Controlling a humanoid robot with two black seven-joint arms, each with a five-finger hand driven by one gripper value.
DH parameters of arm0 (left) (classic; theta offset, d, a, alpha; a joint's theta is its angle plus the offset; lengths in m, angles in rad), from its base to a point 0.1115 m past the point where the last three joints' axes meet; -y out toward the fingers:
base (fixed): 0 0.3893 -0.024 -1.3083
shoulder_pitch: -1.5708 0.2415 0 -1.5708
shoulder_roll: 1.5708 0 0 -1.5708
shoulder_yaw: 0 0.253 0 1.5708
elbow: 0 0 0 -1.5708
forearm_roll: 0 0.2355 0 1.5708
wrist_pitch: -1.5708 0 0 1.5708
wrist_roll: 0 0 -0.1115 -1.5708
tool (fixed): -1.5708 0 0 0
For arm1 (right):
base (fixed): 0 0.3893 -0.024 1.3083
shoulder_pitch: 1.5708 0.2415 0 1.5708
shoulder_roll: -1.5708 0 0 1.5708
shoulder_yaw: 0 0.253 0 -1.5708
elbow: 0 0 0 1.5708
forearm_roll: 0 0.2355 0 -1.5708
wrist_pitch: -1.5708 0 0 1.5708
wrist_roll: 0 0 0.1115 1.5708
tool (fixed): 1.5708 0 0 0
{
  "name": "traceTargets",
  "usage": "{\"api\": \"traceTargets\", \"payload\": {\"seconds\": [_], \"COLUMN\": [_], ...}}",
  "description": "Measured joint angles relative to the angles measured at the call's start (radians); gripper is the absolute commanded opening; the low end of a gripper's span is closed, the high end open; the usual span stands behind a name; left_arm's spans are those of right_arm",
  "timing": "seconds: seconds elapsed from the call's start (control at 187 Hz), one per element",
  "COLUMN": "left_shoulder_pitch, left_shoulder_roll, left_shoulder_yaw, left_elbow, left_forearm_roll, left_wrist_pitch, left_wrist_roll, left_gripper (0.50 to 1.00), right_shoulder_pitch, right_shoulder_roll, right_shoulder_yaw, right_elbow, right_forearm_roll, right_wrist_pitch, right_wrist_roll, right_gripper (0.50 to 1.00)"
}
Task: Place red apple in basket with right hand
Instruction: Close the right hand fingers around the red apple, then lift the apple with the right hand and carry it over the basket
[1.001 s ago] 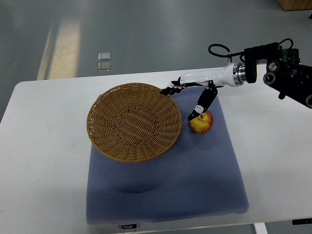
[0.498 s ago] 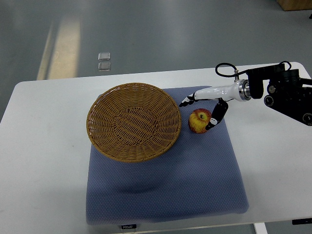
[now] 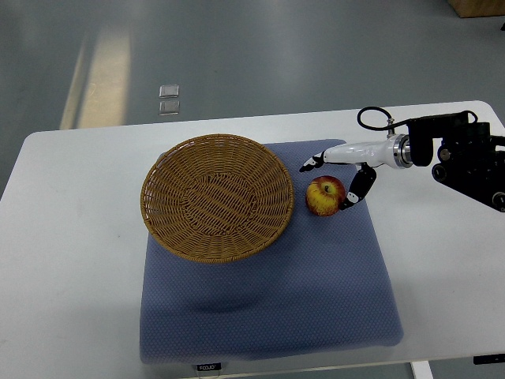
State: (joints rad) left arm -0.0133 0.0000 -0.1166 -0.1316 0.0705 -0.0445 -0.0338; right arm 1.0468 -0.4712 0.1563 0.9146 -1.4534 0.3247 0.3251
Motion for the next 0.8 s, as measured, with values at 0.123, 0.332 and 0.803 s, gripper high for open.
{"api": "traceTargets", "payload": {"seconds": [0.123,0.332,0.803], "left_shoulder_pitch": [0.000,0.000,0.000], "left_shoulder_roll": [0.000,0.000,0.000], "left_shoulder_yaw": [0.000,0.000,0.000], "left_elbow": [0.000,0.000,0.000], "left_forearm_roll": [0.000,0.000,0.000], "left_wrist_pitch": [0.000,0.000,0.000], "left_wrist_roll": [0.000,0.000,0.000], "left_gripper": [1.000,1.000,1.000], "right_shoulder_pitch": [-0.010,-0.014,-0.025], "right_shoulder_roll": [-0.001,-0.001,0.000], "right_shoulder_yaw": [0.000,0.001,0.001], "right_elbow": [0.000,0.000,0.000], "right_forearm_roll": [-0.002,-0.003,-0.002], "right_wrist_pitch": [-0.002,-0.002,0.000], "right_wrist_roll": [0.000,0.021,0.052], "right_gripper": [0.909,0.829,0.637]}}
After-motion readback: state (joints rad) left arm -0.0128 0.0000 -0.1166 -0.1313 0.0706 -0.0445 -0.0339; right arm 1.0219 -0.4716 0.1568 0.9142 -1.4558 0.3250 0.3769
